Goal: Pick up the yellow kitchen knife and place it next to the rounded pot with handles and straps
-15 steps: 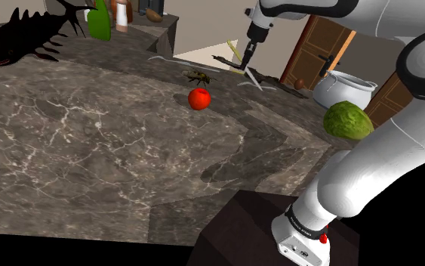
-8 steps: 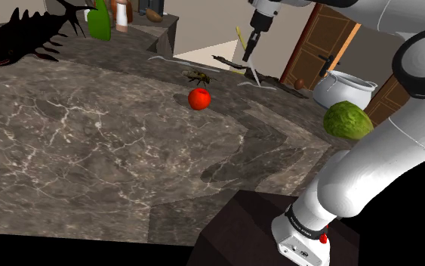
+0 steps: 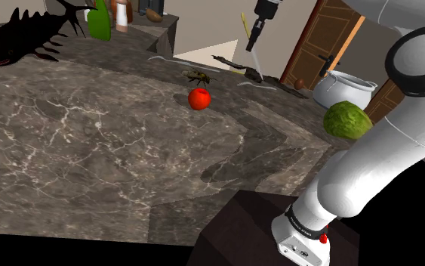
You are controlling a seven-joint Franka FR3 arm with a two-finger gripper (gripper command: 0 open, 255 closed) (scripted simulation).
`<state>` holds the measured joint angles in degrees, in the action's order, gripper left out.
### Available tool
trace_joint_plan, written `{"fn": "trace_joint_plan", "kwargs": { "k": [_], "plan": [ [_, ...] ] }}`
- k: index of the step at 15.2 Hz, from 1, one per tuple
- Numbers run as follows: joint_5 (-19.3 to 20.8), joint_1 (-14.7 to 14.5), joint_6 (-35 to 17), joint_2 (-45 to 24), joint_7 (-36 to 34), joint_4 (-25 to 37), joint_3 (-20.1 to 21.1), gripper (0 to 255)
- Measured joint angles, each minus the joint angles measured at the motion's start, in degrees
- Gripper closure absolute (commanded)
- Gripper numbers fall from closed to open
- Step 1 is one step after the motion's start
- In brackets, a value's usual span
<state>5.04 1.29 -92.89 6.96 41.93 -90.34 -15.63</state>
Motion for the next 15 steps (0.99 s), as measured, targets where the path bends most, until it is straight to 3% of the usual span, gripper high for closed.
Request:
{"fn": "trace_joint_plan", "kwargs": {
  "k": [10,15],
  "plan": [
    [-1.3,0.2,8.6,-4.3,1.3,12.9,-0.5,255],
    [-0.1,1.9,8.0,1.0,4.8,7.3,-2.3,255]
  ]
}}
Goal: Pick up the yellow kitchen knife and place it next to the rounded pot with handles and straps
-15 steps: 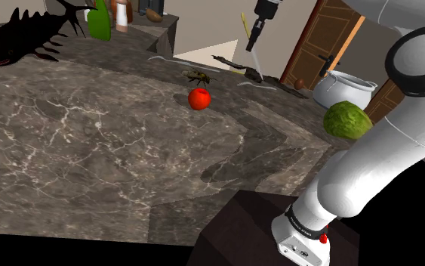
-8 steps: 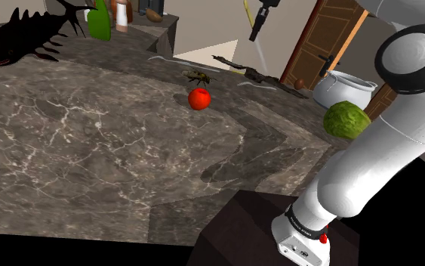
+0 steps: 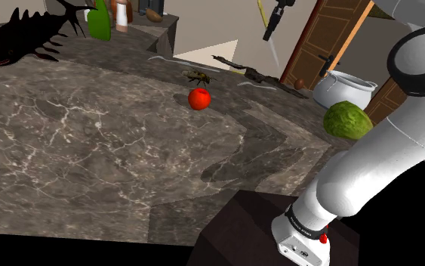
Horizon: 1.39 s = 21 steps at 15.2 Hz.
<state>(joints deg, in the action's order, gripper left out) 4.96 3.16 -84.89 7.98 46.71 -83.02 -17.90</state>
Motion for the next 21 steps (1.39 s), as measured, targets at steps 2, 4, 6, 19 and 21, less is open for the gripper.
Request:
{"fn": "trace_joint_plan", "kwargs": {
  "k": [2,4,6,19,21],
  "plan": [
    [0.5,0.9,0.4,2.1,2.1,-1.4,-1.1,255],
    [1.1,1.8,0.2,4.2,4.2,-3.5,-2.3,255],
    [1.7,2.7,0.0,6.2,6.3,-5.4,-3.6,255],
    [4.8,6.4,-4.3,14.0,14.3,-16.2,-8.7,255],
    [5.1,6.5,-6.0,14.8,14.0,-18.6,-8.6,255]
  ]
}}
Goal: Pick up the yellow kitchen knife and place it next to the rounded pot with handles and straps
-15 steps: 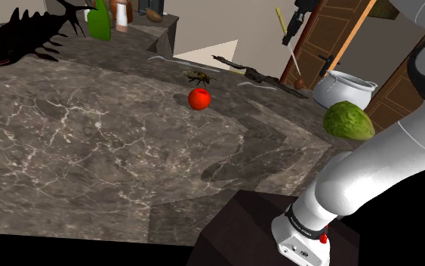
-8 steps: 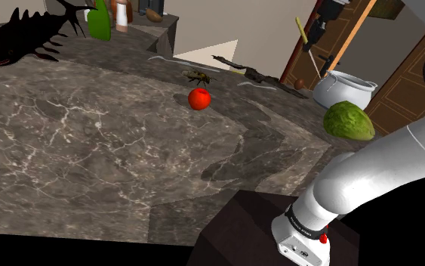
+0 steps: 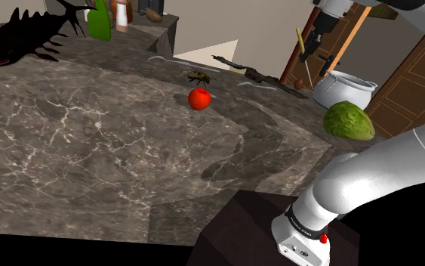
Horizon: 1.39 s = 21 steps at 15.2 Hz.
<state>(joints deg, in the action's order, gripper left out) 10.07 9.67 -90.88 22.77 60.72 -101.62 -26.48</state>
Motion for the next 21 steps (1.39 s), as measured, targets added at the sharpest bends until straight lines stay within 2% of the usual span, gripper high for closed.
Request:
{"fn": "trace_joint_plan", "kwargs": {
  "k": [21],
  "plan": [
    [2.4,1.4,-15.6,4.4,-1.6,-19.9,-0.9,255]
  ]
}}
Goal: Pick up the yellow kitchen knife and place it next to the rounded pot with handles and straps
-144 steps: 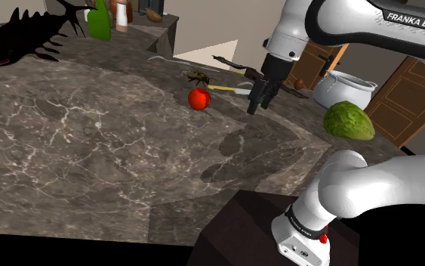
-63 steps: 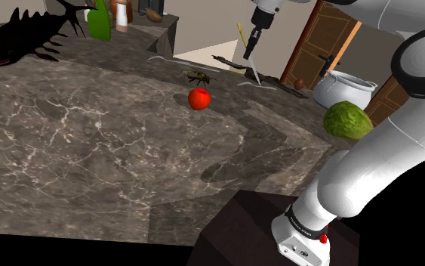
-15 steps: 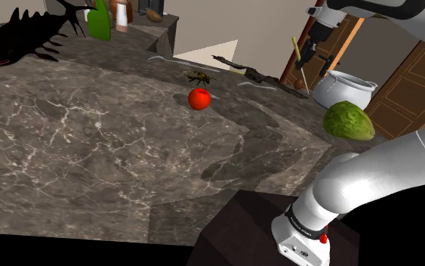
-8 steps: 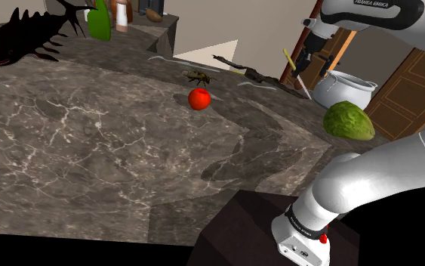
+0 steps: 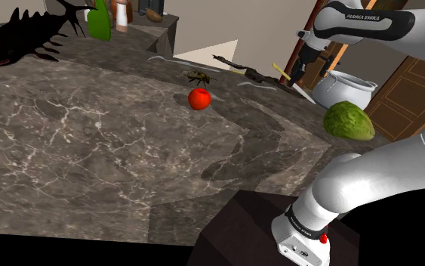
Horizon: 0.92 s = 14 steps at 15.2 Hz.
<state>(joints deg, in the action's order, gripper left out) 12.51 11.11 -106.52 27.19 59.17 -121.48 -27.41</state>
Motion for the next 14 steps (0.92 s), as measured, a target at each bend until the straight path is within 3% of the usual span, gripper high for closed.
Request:
{"fn": "trace_joint_plan", "kwargs": {
  "k": [14],
  "plan": [
    [1.2,0.6,-10.8,-0.2,-0.4,-10.4,-1.7,255]
  ]
}}
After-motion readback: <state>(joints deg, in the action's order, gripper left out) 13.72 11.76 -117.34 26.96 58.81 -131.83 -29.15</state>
